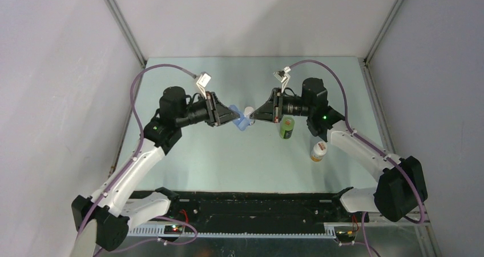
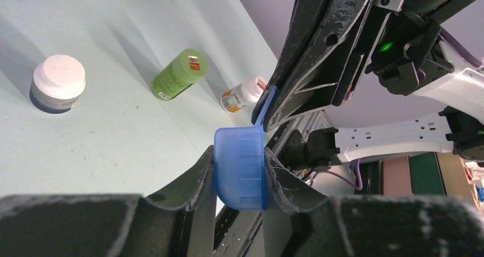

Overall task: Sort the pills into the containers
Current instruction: Open the pill container at the center of the board, then place the pill container at the center of the board.

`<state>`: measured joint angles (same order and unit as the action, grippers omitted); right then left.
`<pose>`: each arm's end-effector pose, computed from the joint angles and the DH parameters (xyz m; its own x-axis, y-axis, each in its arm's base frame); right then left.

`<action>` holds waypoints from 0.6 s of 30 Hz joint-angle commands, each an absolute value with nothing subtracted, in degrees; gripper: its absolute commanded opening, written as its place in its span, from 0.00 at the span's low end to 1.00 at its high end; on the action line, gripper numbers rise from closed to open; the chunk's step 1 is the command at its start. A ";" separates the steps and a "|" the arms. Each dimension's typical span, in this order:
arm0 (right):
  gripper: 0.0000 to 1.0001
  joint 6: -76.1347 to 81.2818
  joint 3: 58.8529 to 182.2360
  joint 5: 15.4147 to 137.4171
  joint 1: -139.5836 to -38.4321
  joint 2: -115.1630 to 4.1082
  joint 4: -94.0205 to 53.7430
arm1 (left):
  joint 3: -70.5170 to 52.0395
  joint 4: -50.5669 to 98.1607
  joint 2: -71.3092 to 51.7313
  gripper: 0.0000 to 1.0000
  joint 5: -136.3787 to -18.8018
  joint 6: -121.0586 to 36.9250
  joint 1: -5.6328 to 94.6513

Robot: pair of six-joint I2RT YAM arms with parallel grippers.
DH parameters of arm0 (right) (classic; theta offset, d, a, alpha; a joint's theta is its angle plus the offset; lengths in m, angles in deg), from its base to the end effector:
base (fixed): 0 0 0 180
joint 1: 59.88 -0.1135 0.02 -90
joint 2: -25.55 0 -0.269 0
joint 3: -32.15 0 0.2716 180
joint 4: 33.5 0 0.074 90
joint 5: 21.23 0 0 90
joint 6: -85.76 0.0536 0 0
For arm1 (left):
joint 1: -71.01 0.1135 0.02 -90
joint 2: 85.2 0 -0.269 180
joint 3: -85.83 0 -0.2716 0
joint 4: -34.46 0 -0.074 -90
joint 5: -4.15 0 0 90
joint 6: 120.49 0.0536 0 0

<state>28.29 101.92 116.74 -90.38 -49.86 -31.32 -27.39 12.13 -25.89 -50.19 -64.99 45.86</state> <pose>0.2653 0.2025 0.3322 -0.6225 0.0511 -0.7809 -0.7580 0.2086 0.6179 0.2272 -0.1412 0.3500 -0.6758 -0.1911 -0.7119 0.5734 0.4705 -0.6707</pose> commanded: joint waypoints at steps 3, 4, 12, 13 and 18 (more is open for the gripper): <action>0.00 28.08 102.17 118.20 -90.51 -49.51 -32.82 | -29.22 12.50 -29.15 0.75 -52.65 -63.34 46.57; 0.00 27.87 102.20 117.80 -90.58 -49.42 -32.40 | -29.34 10.67 -29.96 0.93 -54.40 -62.78 46.57; 0.00 17.90 101.37 111.34 -91.94 -50.06 -15.14 | -27.10 -1.67 -35.93 1.00 -82.87 -56.62 46.82; 0.00 17.24 100.88 110.62 -92.42 -50.58 -14.02 | -27.01 -1.81 -36.60 0.99 -84.95 -56.48 46.81; 0.00 14.84 99.20 106.65 -95.96 -55.35 -10.00 | -28.22 -0.37 -38.60 0.99 -89.17 -56.02 46.79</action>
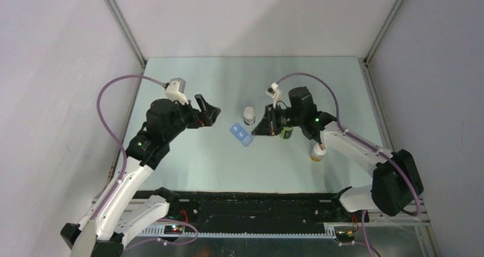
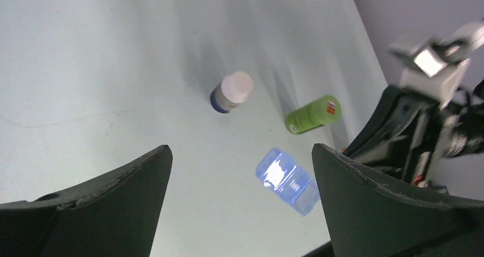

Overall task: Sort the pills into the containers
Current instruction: Place the pill container at the center of the board.

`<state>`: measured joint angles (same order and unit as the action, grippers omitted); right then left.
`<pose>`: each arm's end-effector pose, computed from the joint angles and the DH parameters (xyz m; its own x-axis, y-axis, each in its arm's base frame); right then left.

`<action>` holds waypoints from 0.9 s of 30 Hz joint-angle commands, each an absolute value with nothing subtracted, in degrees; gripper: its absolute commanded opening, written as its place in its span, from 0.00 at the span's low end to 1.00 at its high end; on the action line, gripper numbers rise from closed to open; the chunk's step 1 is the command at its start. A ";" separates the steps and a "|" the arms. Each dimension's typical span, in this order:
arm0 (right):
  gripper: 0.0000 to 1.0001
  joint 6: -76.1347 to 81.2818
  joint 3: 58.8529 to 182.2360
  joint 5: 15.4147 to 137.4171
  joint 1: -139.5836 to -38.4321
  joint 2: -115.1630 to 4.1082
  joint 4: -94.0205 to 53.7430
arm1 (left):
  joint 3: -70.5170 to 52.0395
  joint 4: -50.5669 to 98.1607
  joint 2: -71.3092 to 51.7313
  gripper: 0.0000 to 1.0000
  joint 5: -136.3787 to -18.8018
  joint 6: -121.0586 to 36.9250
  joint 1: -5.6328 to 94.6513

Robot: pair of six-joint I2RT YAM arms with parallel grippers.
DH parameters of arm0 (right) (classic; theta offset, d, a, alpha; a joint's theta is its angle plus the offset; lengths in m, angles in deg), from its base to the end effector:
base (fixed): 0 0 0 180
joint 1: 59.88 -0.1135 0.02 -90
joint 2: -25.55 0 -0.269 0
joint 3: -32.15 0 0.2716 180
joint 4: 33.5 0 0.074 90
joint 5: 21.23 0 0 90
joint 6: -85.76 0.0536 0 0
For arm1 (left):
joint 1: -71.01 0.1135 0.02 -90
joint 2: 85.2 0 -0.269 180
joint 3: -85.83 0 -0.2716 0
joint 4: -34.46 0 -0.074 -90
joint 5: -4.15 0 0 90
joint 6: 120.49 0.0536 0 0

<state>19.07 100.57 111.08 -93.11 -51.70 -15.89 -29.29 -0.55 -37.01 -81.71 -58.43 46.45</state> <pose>0.2569 0.2114 0.2836 -0.7019 -0.1100 -0.7037 -0.6878 0.3613 0.6296 0.2001 -0.0957 0.3519 -0.4760 -0.2963 -0.8280 0.2874 0.8375 -0.4648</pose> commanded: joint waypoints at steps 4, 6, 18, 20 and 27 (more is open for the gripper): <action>0.00 14.27 98.96 103.82 -99.04 -60.60 -9.10 | -28.85 0.10 -38.55 0.99 -88.10 -56.21 46.83; 0.00 14.29 98.95 103.48 -100.00 -63.34 -9.48 | -28.98 0.01 -38.32 0.99 -87.53 -56.28 46.83; 0.18 14.66 100.77 99.49 -101.01 -71.96 -10.52 | -30.71 0.24 -38.37 0.99 -86.29 -56.94 46.78; 0.28 13.98 101.86 97.11 -101.13 -72.15 -9.14 | -30.73 0.03 -38.37 0.99 -86.29 -56.94 46.83; 0.58 13.15 105.66 89.60 -101.51 -68.93 -3.11 | -30.84 -0.24 -38.26 0.99 -86.77 -57.30 46.79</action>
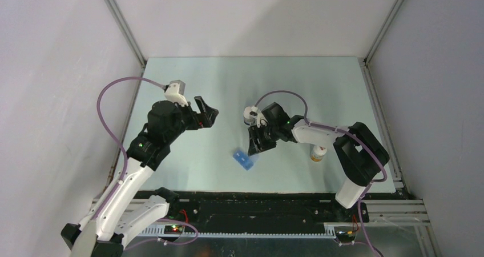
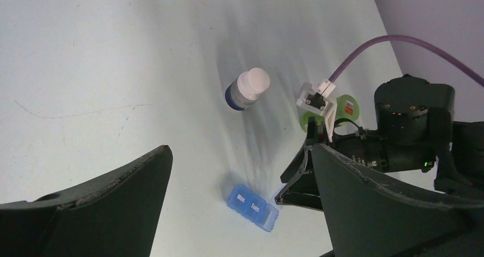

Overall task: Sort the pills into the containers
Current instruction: Place the pill container at the center of the board, then open the lid of the pill bottle.

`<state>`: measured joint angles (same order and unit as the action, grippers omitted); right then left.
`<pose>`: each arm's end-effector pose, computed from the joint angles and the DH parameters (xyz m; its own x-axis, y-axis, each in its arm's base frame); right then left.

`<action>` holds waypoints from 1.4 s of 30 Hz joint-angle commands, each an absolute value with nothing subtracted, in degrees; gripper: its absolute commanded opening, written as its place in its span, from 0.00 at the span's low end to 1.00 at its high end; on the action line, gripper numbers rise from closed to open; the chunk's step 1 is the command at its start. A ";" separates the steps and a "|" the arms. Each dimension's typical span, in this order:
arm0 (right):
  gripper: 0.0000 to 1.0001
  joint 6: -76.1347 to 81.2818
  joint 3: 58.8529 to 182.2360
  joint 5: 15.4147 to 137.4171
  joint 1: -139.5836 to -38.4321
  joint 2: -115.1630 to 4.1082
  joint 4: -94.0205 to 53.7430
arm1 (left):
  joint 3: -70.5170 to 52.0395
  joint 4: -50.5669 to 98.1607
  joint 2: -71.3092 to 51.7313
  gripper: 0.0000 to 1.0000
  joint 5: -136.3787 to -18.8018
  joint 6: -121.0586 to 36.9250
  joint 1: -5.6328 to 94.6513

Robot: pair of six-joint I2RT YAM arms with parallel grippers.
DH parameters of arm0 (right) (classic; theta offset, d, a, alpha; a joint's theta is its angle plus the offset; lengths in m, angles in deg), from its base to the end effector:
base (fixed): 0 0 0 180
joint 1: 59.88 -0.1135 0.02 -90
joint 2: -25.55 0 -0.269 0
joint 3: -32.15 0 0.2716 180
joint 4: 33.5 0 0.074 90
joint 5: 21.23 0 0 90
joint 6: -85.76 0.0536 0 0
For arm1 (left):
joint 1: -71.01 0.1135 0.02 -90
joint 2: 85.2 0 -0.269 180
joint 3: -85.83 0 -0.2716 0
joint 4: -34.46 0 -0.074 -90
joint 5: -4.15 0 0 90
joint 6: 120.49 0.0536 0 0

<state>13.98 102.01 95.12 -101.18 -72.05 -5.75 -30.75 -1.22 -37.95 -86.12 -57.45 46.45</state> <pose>0.2586 0.2588 0.1532 -0.8320 -0.3580 -0.4238 -0.5477 0.6519 0.5246 0.1989 -0.0906 0.3441 -0.4574 -0.2895 -0.8409 0.2292 0.8753 -0.4259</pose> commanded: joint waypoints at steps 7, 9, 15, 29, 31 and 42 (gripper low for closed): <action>0.67 18.85 105.91 81.29 -98.04 -57.78 2.02 | -31.28 2.59 -38.77 1.00 -77.57 -55.72 46.82; 0.68 19.64 105.63 76.44 -97.12 -53.06 4.48 | -31.84 4.52 -38.91 0.99 -74.21 -55.64 46.79; 0.76 24.32 103.58 60.18 -92.32 -39.91 12.36 | -31.22 4.96 -38.16 0.99 -71.94 -54.80 46.37; 0.87 35.66 94.11 44.98 -82.72 -36.31 24.91 | -29.71 3.94 -37.02 0.99 -72.20 -53.33 46.31; 0.87 36.11 93.64 44.98 -82.63 -37.42 25.10 | -30.22 4.08 -37.11 0.99 -72.15 -53.44 46.31; 0.78 40.01 90.30 44.17 -83.26 -42.36 24.02 | -30.58 4.05 -37.54 0.99 -71.18 -55.29 46.31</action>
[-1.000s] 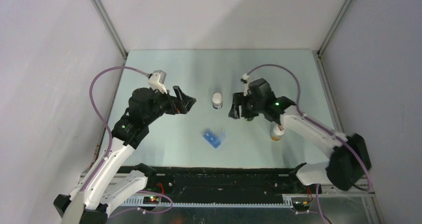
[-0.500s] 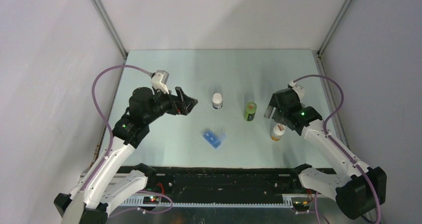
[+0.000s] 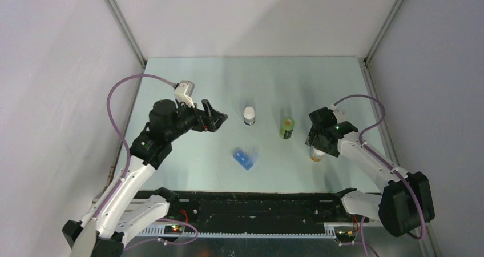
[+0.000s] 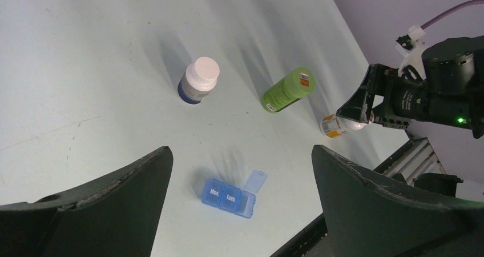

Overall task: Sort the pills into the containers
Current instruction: Open the lid of the pill bottle.

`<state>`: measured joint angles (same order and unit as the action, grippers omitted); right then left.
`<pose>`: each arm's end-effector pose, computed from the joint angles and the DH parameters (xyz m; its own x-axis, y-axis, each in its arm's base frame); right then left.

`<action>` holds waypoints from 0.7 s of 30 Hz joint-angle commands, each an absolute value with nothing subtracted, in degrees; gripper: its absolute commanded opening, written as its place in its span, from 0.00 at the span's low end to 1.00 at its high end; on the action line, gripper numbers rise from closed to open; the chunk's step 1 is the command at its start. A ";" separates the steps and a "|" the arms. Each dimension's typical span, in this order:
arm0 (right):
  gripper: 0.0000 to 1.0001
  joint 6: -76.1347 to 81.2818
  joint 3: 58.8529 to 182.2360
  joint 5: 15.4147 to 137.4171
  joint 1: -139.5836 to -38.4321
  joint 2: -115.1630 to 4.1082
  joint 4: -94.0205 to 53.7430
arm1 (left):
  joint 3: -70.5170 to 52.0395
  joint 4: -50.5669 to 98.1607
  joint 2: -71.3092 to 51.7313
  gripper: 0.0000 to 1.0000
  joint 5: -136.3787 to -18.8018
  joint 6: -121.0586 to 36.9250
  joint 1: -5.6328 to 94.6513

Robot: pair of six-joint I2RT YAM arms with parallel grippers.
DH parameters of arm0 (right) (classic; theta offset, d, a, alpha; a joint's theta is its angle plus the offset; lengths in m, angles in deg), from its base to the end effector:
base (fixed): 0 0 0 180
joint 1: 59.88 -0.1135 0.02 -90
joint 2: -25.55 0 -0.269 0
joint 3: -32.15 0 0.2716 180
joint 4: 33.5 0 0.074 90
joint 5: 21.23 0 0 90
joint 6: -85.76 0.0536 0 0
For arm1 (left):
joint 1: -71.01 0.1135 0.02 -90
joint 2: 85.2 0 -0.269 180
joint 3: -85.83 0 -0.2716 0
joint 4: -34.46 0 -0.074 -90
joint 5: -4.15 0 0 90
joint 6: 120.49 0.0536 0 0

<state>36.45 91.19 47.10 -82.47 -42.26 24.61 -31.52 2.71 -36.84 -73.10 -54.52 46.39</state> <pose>0.2250 0.0722 0.2073 -0.7893 0.3278 -0.5191 0.3844 0.9232 -0.0015 0.1995 -0.1045 0.3437 -0.4925 -0.2112 -0.8443 0.4348 0.7806 -0.4489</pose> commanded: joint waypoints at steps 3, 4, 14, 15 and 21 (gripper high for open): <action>0.75 41.04 89.20 43.80 -83.63 -42.83 22.99 | -30.74 4.63 -37.60 0.97 -69.99 -55.60 45.94; 0.73 41.12 89.03 44.10 -83.68 -43.09 22.48 | -30.72 4.72 -37.57 0.96 -69.82 -55.62 45.82; 0.48 41.56 87.80 47.91 -84.87 -42.69 18.97 | -33.40 9.64 -36.49 0.86 -70.25 -56.23 42.54; 0.47 41.16 87.80 49.06 -84.83 -42.19 18.81 | -33.89 12.18 -36.54 0.86 -70.31 -56.37 41.87; 0.45 40.06 90.52 56.08 -85.15 -37.57 20.84 | -35.86 23.07 -33.86 0.87 -68.23 -57.33 39.83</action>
<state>40.14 87.78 51.39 -84.52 -41.19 20.59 -35.58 12.33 -35.53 -70.15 -56.49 41.03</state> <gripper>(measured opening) 0.567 0.865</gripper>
